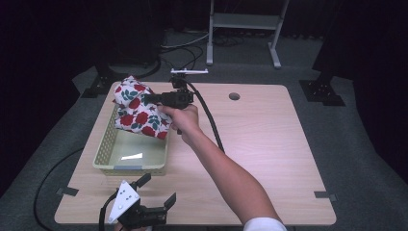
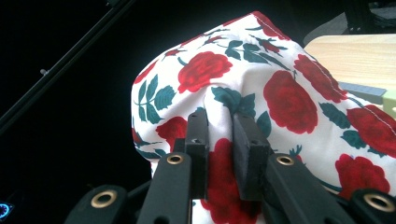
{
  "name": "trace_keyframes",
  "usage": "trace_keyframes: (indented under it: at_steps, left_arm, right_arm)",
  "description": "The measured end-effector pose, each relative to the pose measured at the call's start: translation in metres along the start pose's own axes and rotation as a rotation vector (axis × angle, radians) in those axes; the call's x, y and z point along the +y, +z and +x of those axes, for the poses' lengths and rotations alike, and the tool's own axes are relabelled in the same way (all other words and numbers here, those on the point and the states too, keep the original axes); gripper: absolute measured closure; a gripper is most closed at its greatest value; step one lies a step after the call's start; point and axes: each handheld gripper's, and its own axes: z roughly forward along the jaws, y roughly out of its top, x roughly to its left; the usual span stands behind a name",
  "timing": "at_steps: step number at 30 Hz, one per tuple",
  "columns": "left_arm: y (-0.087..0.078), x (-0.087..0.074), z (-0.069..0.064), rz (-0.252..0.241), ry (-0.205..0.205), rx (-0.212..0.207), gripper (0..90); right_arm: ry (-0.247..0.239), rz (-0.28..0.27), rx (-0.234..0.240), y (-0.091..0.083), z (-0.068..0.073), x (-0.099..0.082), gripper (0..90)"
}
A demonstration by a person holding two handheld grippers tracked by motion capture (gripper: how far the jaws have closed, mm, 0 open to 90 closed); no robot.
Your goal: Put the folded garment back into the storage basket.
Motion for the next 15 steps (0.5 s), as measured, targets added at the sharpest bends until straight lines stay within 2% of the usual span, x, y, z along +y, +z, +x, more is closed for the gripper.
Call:
trace_keyframes:
  at_steps: [15]
  left_arm:
    - [-0.001, 0.000, 0.001, -0.001, -0.001, 0.002, 0.0]
  right_arm:
    - [0.017, 0.033, -0.014, 0.027, -0.006, -0.007, 77.5]
